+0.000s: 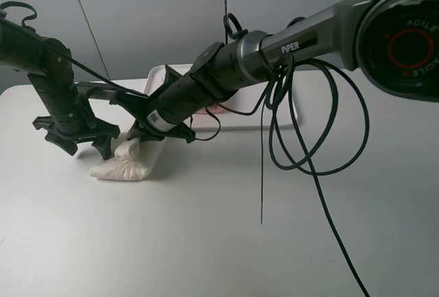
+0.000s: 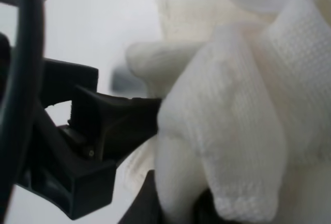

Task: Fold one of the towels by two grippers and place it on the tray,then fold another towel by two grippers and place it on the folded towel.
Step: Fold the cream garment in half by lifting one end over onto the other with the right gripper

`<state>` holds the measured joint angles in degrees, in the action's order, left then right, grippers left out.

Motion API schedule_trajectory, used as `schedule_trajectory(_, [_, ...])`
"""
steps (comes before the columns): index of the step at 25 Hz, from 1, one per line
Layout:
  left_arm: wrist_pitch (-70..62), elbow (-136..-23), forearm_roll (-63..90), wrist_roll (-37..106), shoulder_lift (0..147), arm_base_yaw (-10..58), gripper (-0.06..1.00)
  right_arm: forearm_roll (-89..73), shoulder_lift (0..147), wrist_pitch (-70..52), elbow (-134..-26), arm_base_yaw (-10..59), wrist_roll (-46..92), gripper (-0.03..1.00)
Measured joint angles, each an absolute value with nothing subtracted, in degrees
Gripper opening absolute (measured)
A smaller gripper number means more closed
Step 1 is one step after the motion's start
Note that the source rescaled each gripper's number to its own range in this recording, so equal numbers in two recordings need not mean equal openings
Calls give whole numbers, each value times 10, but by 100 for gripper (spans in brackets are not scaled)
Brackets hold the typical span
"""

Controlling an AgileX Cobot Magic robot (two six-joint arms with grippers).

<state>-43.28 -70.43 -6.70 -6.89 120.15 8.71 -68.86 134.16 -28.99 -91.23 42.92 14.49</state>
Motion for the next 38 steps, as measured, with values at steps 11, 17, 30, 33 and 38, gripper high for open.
schedule_trajectory(11, [-434,-704,-67,-63,1201,87,90,-715,1364,-327,-912,429,188,5])
schedule_trajectory(17, [-434,-704,-66,-56,1201,87,90,-773,1368,-327,-912,429,237,5])
schedule_trajectory(30, [-434,-704,-61,-35,1201,87,90,-849,1397,-331,-912,429,274,5])
schedule_trajectory(33, [-434,-704,-60,-29,1201,87,90,-850,1397,-332,-912,429,279,5])
schedule_trajectory(38, [-442,-704,-56,-19,1201,87,90,-850,1397,-332,-912,429,285,5])
